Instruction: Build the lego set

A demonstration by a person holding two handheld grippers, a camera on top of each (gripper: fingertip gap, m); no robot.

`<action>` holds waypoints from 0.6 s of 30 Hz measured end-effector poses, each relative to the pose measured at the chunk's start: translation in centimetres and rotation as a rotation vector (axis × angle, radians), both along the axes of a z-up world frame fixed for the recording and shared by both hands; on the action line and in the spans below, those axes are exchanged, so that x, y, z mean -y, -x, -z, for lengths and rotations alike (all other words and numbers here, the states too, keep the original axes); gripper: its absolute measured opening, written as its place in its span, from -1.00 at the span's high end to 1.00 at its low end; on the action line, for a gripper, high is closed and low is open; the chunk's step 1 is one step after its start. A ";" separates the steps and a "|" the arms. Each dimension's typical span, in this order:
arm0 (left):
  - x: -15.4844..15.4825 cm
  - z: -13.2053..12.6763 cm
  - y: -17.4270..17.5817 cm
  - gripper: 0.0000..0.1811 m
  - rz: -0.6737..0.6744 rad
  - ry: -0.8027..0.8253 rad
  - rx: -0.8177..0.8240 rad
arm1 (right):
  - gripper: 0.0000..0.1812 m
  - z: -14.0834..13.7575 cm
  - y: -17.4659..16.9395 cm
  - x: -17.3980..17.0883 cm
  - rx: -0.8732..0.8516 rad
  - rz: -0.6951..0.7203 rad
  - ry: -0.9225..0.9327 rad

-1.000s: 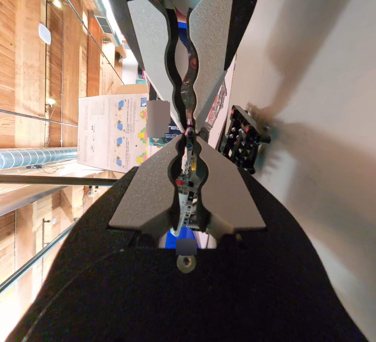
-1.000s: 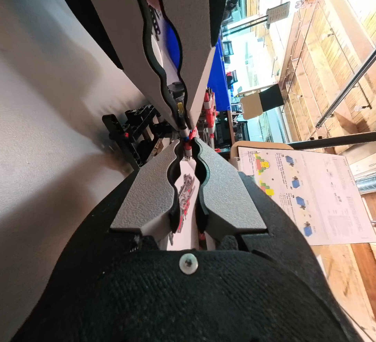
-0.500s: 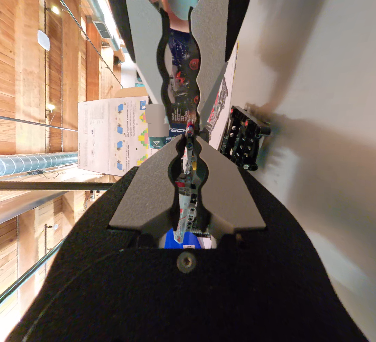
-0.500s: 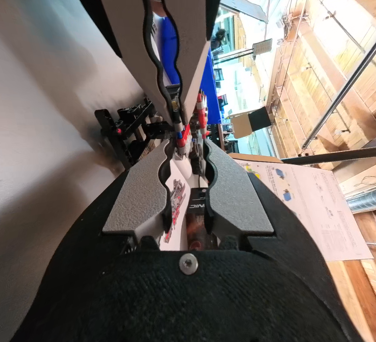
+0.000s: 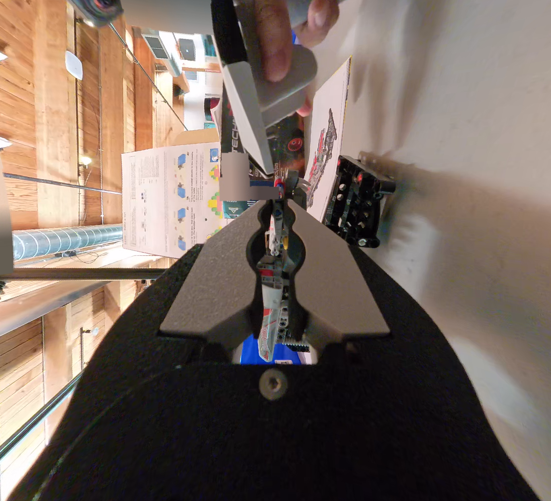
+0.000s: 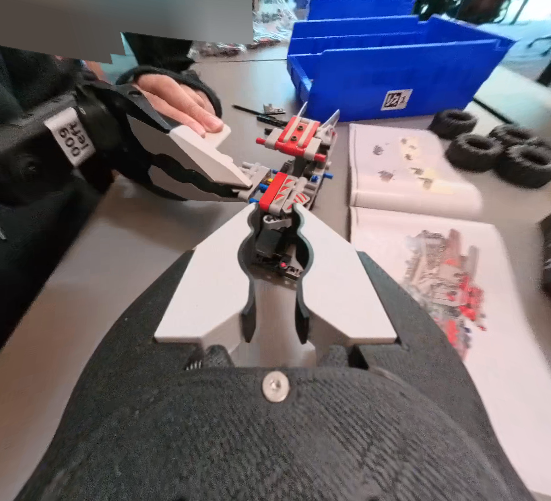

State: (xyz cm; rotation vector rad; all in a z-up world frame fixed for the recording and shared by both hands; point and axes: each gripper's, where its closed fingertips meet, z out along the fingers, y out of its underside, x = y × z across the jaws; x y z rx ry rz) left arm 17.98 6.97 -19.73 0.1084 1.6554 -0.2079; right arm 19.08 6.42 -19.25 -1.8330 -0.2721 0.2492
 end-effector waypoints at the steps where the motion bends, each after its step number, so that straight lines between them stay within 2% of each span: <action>1: 0.0 0.0 0.1 0.96 0.001 -0.001 0.001 | 0.76 0.4 0.0 -0.1 -0.023 -0.006 0.013; 5: 0.1 0.0 0.3 0.96 0.002 -0.007 0.006 | 0.56 2.0 -0.1 -0.6 0.038 0.015 0.076; 8: 0.2 0.0 0.3 0.96 0.003 -0.008 0.007 | 0.64 1.2 -0.2 -0.9 0.064 0.027 0.013; 12: 0.3 0.0 0.4 0.96 0.004 -0.013 0.009 | 0.64 1.1 -0.1 -0.9 0.054 0.019 0.004; 18: 0.1 0.1 0.5 0.96 -0.001 -0.019 0.008 | 0.69 1.1 0.0 -1.1 0.133 0.043 -0.019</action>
